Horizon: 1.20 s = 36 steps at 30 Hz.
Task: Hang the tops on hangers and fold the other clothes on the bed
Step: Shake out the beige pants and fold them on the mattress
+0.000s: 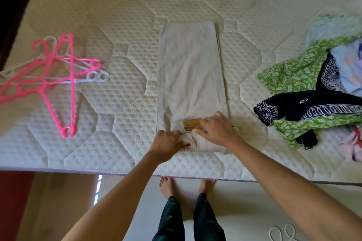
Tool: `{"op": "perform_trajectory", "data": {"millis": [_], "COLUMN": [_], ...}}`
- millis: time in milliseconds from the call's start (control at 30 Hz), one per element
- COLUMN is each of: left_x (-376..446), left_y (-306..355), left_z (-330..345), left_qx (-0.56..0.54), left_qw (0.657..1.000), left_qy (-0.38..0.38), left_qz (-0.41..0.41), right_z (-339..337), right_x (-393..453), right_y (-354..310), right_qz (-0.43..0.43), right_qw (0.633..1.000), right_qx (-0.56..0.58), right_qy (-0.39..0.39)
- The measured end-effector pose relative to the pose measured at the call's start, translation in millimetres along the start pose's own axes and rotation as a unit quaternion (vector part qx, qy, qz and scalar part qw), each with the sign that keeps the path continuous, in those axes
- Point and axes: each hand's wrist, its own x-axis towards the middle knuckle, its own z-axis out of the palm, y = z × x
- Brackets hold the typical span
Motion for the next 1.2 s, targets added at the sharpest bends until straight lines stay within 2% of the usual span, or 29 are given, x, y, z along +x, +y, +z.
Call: {"op": "perform_trajectory", "data": {"millis": [33, 67, 133, 267, 333, 400, 467, 533, 567, 600, 667, 733, 800, 933, 1033, 1100, 1200], "left_x": [1.6, 4.3, 11.7, 31.1, 34.8, 28.5, 15.9, 6.7, 4.5, 6.5, 16.4, 29.0, 37.7, 39.6, 37.8, 33.4, 19.6], "left_y": [-0.6, -1.3, -2.9, 3.6, 10.0, 16.9, 21.5, 21.1, 19.6, 17.7, 16.4, 18.4, 18.5, 22.8, 20.8, 16.8, 9.7], "left_z": [0.4, -1.4, -8.6, -31.9, -39.1, -32.9, -15.5, -2.7, 1.0, 2.5, -4.4, -11.3, -17.1, -28.2, -28.8, -28.9, -26.9], "left_qx": [-0.012, -0.020, -0.043, -0.114, -0.062, 0.016, 0.055, 0.078, 0.102, 0.128, 0.156, 0.144, 0.118, 0.037, -0.029, -0.018, 0.084], "left_qw": [1.000, 1.000, 0.999, 0.984, 0.991, 0.996, 0.989, 0.994, 0.994, 0.991, 0.987, 0.988, 0.991, 0.987, 0.977, 0.986, 0.996], "left_qy": [0.000, -0.003, -0.024, -0.113, -0.073, 0.067, 0.136, 0.082, 0.043, 0.021, -0.018, -0.047, -0.068, -0.155, -0.206, -0.159, -0.042], "left_qz": [-0.004, -0.009, -0.021, -0.080, -0.089, -0.052, -0.005, 0.006, 0.010, 0.015, 0.021, 0.020, 0.007, -0.016, -0.047, -0.038, 0.010], "right_z": [7.2, 13.5, 28.1, 36.5, 18.8, -4.8, -11.7, -6.7, -1.9, 5.2, 15.1, 23.8, 35.7, 37.6, 12.5, -0.4, -7.9], "right_x": [-5.8, -12.9, -30.7, -46.5, -25.5, -1.7, 14.6, 18.3, 16.8, 14.1, 5.7, -11.1, -29.3, -40.1, -17.4, -1.8, 19.1], "right_y": [-1.1, -2.4, -8.4, -11.8, -5.6, 5.4, 14.7, 17.0, 15.1, 12.0, 7.8, 1.5, -6.4, -11.7, -13.0, -9.3, 0.3], "right_qz": [-0.008, -0.008, -0.017, 0.017, 0.013, 0.019, 0.057, 0.091, 0.099, 0.099, 0.067, 0.027, 0.007, 0.045, 0.031, 0.042, 0.111], "right_qw": [0.995, 0.986, 0.987, 0.991, 0.998, 0.993, 0.967, 0.950, 0.953, 0.966, 0.997, 0.991, 0.987, 0.994, 0.997, 0.989, 0.961], "right_qx": [-0.047, -0.070, -0.076, -0.097, -0.055, 0.046, 0.143, 0.167, 0.154, 0.124, 0.034, -0.047, -0.062, -0.066, -0.047, 0.030, 0.138], "right_qy": [0.092, 0.149, 0.139, 0.088, 0.022, -0.107, -0.204, -0.246, -0.242, -0.203, -0.027, 0.121, 0.149, 0.076, -0.047, -0.139, -0.213]}}
